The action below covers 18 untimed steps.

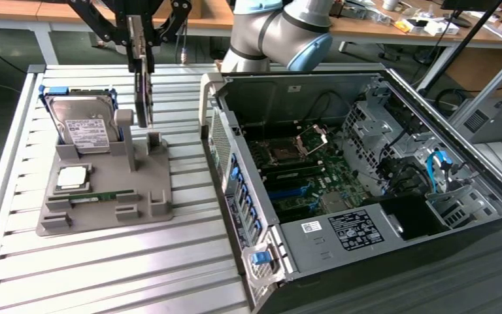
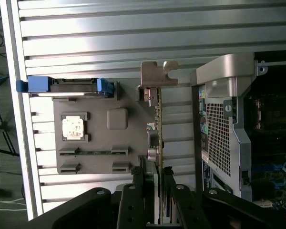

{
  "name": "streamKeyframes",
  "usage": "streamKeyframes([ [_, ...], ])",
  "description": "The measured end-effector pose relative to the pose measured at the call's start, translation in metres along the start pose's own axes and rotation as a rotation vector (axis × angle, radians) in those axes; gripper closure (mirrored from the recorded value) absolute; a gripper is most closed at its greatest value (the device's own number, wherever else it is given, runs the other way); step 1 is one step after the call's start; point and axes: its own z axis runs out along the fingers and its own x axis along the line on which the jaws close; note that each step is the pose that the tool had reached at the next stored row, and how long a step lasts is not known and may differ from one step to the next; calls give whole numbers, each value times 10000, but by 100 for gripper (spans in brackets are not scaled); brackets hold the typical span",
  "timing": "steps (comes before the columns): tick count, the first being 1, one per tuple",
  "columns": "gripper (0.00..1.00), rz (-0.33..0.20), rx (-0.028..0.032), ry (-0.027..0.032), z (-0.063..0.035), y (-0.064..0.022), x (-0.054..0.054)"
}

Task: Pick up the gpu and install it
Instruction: 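Pick up the gpu and move the gpu toward the slot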

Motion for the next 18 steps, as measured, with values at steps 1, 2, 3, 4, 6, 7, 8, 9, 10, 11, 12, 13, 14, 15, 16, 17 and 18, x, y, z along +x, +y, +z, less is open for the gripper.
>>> streamKeyframes([
  [1,73,0,0,0,0,0,0],
  [2,73,-1,0,0,0,0,0],
  [3,73,0,1,2,-1,-1,0],
  [4,73,-1,0,2,-1,-4,-1],
  [6,73,0,0,0,0,-8,-2],
  [7,73,-1,0,1,0,-12,-4],
  [8,73,0,0,1,0,-15,-5],
  [9,73,-1,0,0,1,-20,-8],
  [10,73,0,0,0,1,-25,-11],
  [11,73,0,0,0,1,-29,-15],
  [12,73,0,0,0,1,-33,-20],
  [13,73,0,0,0,2,-37,-26],
  [14,73,0,0,1,2,-41,-33],
  [15,73,0,0,1,2,-43,-41],
  [16,73,0,0,1,3,-44,-48],
  [17,73,0,0,1,2,-45,-55],
  [18,73,0,-1,0,3,-48,-60],
])
